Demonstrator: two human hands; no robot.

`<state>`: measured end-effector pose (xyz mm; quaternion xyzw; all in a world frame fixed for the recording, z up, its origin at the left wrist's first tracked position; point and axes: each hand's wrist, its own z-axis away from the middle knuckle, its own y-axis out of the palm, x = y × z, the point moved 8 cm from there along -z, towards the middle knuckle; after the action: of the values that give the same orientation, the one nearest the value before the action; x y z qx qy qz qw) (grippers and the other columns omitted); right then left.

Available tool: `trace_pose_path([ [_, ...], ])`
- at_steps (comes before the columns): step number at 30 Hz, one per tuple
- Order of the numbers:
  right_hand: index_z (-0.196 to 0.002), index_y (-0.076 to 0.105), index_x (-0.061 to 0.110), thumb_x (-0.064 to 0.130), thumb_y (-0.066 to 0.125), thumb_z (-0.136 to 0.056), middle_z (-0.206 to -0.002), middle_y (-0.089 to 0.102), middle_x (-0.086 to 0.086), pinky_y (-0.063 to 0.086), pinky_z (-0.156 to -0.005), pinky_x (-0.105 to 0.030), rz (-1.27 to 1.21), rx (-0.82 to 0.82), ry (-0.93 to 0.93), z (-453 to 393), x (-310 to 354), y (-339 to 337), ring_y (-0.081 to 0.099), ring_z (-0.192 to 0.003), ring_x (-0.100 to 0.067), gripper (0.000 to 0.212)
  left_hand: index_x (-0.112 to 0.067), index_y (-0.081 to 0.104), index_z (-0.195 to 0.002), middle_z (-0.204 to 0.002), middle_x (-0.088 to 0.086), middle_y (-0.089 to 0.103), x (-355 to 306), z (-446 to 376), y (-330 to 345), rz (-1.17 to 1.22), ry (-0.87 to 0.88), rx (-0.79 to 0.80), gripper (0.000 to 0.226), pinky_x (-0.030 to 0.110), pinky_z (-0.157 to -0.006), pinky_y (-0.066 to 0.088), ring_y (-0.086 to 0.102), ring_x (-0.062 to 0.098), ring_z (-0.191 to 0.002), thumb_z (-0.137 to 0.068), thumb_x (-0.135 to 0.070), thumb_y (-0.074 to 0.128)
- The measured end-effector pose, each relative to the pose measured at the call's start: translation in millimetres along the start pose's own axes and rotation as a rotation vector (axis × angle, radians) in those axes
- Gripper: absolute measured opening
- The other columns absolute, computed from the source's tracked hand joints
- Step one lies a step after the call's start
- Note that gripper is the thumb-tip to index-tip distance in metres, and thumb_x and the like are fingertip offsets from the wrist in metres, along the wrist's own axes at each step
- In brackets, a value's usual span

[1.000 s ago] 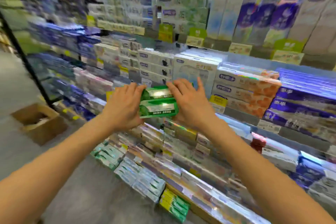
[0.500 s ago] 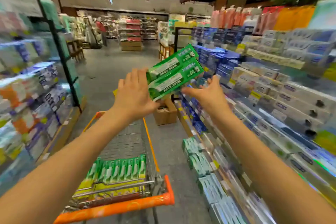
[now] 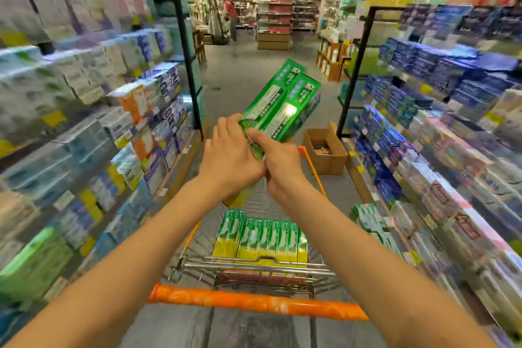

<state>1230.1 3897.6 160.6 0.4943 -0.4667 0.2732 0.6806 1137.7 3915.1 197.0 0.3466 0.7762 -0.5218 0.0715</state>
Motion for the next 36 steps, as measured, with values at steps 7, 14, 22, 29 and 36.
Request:
trace_pose_path([
  [7, -0.092, 0.064, 0.009, 0.0, 0.068, -0.079, -0.078, 0.065, -0.006, 0.052, -0.055, -0.028, 0.147, 0.09, 0.108, -68.6, -14.7, 0.1, 0.062, -0.066, -0.019, 0.016, -0.012, 0.026, -0.13, -0.121, 0.001, 0.037, 46.1, -40.8, 39.6, 0.308, -0.144, 0.244, 0.108, 0.025, -0.09, 0.043, 0.048, 0.016, -0.11, -0.051, -0.063, 0.08],
  [14, -0.092, 0.064, 0.013, -0.003, 0.065, -0.08, -0.089, 0.069, -0.008, 0.058, -0.062, -0.029, 0.238, 0.318, 0.106, -138.4, -30.8, 7.3, 0.066, -0.072, -0.019, 0.019, -0.017, 0.029, -0.129, -0.108, -0.011, 0.053, 88.5, -87.0, 95.6, 0.611, -0.328, 0.275, 0.08, 0.007, -0.068, 0.044, 0.056, 0.001, -0.094, -0.07, -0.033, 0.081],
  [22, -0.086, 0.066, 0.012, 0.005, 0.07, -0.08, -0.075, 0.07, -0.002, 0.053, -0.058, -0.028, 0.263, 0.307, 0.316, -189.8, -109.8, -20.4, 0.066, -0.061, -0.014, 0.01, -0.017, 0.04, -0.132, -0.12, 0.002, 0.062, 163.0, -76.6, 161.3, 0.661, -0.55, 0.259, 0.106, 0.039, -0.091, 0.052, 0.064, 0.014, -0.103, -0.047, -0.068, 0.078],
  [29, -0.098, 0.057, 0.003, 0.008, 0.069, -0.082, -0.073, 0.06, -0.007, 0.051, -0.062, -0.033, 0.357, 0.136, 0.532, -224.8, -196.1, -60.7, 0.057, -0.058, -0.016, 0.02, -0.008, 0.031, -0.134, -0.105, 0.003, 0.058, 214.6, -62.6, 213.4, 0.589, -0.732, 0.233, 0.065, 0.023, -0.066, 0.044, 0.053, 0.004, -0.076, -0.084, -0.025, 0.068],
  [36, -0.088, 0.05, 0.012, 0.014, 0.065, -0.087, -0.069, 0.054, -0.004, 0.045, -0.046, -0.023, 0.449, -0.058, 0.804, -248.2, -307.1, -112.9, 0.053, -0.056, -0.015, 0.015, -0.006, 0.029, -0.139, -0.123, 0.013, 0.054, 266.7, -37.4, 246.2, 0.598, -0.829, 0.255, 0.066, 0.031, -0.081, 0.042, 0.055, 0.022, -0.1, -0.086, -0.024, 0.065],
])
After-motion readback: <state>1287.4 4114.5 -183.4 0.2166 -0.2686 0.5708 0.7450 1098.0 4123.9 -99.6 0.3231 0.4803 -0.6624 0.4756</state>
